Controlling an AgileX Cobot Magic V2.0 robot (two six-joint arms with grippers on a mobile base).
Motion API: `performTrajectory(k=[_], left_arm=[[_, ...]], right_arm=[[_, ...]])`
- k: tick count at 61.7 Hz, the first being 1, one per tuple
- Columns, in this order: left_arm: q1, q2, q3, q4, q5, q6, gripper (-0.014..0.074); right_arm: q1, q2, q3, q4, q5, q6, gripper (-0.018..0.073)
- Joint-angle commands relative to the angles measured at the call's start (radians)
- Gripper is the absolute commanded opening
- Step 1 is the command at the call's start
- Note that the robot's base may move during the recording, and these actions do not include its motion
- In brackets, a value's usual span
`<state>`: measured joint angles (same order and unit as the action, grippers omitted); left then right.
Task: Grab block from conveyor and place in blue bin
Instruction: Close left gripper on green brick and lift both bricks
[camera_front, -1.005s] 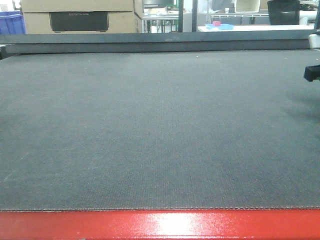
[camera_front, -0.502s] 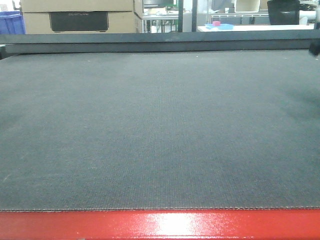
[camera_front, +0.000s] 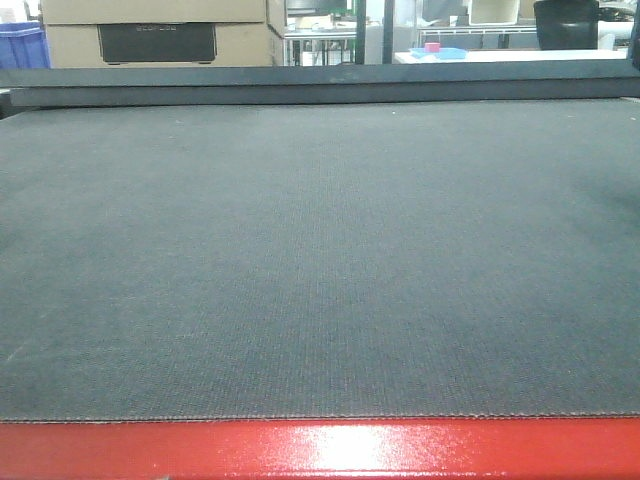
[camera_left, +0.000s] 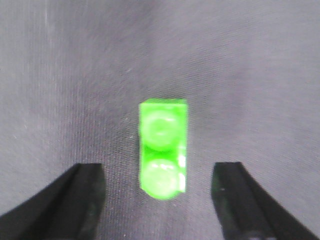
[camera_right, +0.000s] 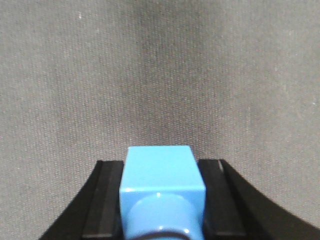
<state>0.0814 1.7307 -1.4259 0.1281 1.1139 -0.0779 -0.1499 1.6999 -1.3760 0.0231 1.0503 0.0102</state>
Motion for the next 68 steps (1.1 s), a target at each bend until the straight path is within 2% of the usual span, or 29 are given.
performTrajectory(k=[1,10,22,33,39,49,61,68], left_arm=[[0.028,0.028,0.001,-0.041,-0.018,0.003,0.0379],[0.023,0.074,0.001,-0.109,-0.013,0.093,0.0379],[0.006,0.118,0.001,-0.101,-0.063,0.093,0.0379],[0.006,0.155,0.007,-0.054,-0.078,0.093,0.0377],[0.006,0.165,0.007,-0.028,-0.082,0.066,0.0353],[0.006,0.165,0.007,-0.031,-0.083,0.066,0.0213],[0.006,0.161,0.001,-0.054,-0.047,0.066,-0.0115],[0.006,0.138,-0.01,-0.056,-0.018,0.078,-0.0111]], right_arm=[[-0.005,-0.009,0.005,-0.003,-0.008,-0.004,-0.0162],[-0.005,-0.008,0.005,-0.003,-0.017,-0.004,-0.0162],[-0.005,-0.006,0.007,-0.003,-0.019,-0.004,-0.0162],[-0.005,-0.006,0.007,-0.003,-0.012,-0.004,-0.0162],[-0.005,-0.006,0.007,-0.003,-0.012,-0.004,-0.0162],[-0.005,-0.006,0.007,-0.003,-0.018,-0.004,-0.0162],[-0.005,-0.01,0.007,0.029,-0.024,-0.004,-0.0162],[-0.001,-0.031,0.007,0.051,-0.047,-0.031,-0.0162]])
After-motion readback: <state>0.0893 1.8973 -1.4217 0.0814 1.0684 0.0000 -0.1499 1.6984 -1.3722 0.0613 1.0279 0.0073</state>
